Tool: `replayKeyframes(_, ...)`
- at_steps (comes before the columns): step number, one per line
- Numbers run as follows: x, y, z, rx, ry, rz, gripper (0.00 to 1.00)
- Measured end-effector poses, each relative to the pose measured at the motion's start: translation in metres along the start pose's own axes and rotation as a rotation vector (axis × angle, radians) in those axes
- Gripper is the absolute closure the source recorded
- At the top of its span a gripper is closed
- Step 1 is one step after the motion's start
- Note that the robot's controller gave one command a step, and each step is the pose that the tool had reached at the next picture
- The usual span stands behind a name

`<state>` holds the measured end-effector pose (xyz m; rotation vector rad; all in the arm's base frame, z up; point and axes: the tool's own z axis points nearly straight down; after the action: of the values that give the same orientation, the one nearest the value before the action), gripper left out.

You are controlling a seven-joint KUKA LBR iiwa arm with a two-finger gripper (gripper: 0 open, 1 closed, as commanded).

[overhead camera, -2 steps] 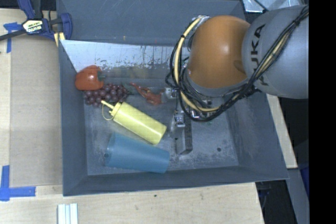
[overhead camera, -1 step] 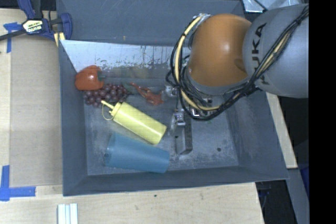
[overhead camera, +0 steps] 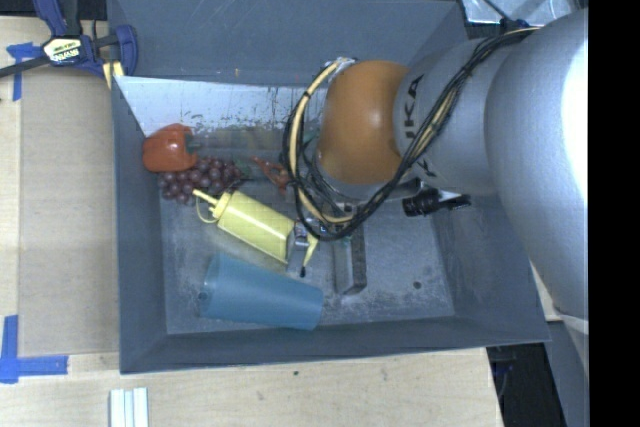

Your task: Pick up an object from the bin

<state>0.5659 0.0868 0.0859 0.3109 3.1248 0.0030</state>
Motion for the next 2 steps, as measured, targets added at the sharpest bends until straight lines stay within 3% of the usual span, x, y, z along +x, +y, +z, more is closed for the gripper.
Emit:
replayKeyframes(1,-0.005,0.020,-0.065,-0.003,-0.016,-0.160,0.00)
replayKeyframes(2,0.008,0.031,-0.013,0.001,0.010,0.076,0.00)
